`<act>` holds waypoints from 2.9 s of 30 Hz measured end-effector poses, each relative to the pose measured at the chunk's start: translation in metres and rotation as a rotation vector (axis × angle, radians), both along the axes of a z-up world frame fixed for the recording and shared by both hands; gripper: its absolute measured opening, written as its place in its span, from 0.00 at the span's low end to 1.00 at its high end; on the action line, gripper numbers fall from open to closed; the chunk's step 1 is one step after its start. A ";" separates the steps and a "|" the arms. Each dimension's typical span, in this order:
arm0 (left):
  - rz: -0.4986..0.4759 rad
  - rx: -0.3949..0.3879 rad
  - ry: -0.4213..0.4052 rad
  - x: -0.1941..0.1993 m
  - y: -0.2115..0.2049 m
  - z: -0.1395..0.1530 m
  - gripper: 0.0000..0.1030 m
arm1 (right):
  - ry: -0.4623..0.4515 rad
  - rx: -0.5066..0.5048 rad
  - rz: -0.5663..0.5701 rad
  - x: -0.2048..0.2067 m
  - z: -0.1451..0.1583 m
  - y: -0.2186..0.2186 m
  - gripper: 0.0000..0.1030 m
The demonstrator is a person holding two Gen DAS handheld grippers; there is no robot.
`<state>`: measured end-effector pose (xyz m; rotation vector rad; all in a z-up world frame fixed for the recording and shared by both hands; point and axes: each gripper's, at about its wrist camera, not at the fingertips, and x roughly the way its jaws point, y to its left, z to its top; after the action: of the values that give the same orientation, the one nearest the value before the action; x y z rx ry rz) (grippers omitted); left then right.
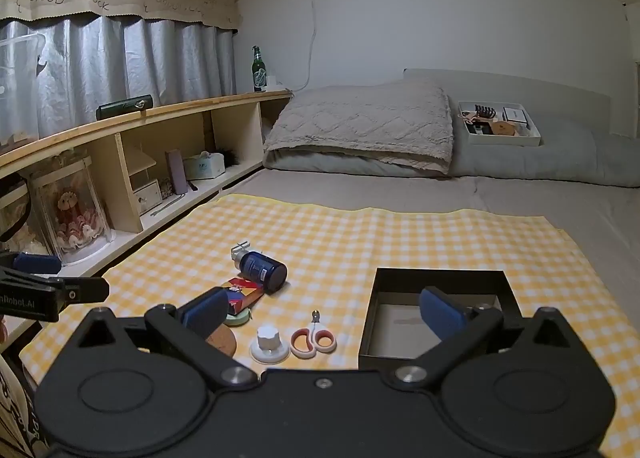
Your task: Organize rigid objects
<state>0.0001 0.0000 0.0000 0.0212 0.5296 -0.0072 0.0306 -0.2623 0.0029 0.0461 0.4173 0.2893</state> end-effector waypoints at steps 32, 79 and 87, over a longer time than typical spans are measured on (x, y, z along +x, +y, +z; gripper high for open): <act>0.001 0.000 0.004 0.000 0.000 0.000 1.00 | 0.002 -0.009 0.002 0.001 -0.005 0.004 1.00; 0.010 0.007 -0.006 -0.001 -0.002 -0.002 1.00 | -0.034 -0.015 -0.008 0.004 0.006 -0.003 1.00; 0.038 0.005 -0.018 0.003 0.005 -0.004 1.00 | -0.062 -0.078 -0.064 0.046 0.036 -0.043 1.00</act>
<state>0.0028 0.0047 -0.0040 0.0157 0.5124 0.0309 0.0765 -0.3058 0.0391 -0.0256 0.3649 0.2105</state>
